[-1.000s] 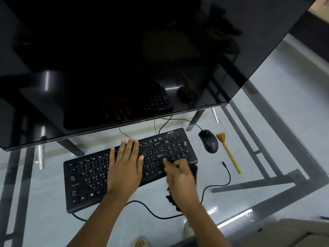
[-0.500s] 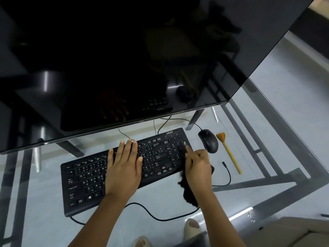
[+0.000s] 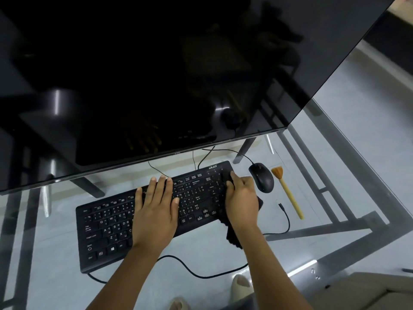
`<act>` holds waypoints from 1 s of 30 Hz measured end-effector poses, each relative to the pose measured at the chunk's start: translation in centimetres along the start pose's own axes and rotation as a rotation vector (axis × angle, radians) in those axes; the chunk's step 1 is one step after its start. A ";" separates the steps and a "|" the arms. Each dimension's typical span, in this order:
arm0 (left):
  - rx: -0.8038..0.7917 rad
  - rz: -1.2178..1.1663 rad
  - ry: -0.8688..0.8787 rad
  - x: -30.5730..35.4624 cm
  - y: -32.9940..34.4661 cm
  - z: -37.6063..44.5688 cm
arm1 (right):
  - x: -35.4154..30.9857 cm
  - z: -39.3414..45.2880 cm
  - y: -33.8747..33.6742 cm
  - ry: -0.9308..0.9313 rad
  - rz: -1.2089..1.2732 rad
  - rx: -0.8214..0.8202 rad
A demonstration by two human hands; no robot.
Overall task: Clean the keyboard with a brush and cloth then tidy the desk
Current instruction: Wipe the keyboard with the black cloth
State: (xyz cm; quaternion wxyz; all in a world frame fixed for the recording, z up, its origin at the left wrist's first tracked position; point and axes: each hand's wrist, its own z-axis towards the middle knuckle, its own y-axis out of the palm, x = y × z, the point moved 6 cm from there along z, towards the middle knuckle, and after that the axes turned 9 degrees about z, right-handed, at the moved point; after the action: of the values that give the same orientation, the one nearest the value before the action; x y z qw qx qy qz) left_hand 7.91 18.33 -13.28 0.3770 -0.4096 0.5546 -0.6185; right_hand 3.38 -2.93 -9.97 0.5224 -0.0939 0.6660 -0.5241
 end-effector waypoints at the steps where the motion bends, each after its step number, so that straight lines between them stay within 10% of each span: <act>1: -0.001 0.005 -0.003 -0.1 0.0 -0.1 | -0.5 -0.1 0.4 -0.017 0.039 0.005; 6: 0.013 0.007 -0.048 -1.8 -0.4 -0.4 | -5.8 -4.0 4.6 -0.070 0.400 -0.373; 13: 0.011 0.015 -0.034 -1.4 -0.4 -0.1 | -3.0 -0.2 2.9 -0.111 0.030 0.025; 18: 0.002 0.013 -0.024 -1.3 -0.2 -0.1 | -7.1 -4.0 5.7 -0.508 -0.050 -0.183; 24: 0.007 0.005 -0.006 -0.8 -0.2 0.0 | -1.1 2.0 1.9 -0.135 -0.021 0.063; 30: 0.026 0.005 0.004 -0.5 -0.4 0.1 | -7.0 -2.8 6.6 -0.353 0.022 -0.263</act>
State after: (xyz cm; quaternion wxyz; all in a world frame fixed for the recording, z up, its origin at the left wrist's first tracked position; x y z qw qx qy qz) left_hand 8.16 18.80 -12.95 0.3830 -0.4019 0.5481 -0.6256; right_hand 6.98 6.28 -11.33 0.6200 -0.2443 0.6277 -0.4024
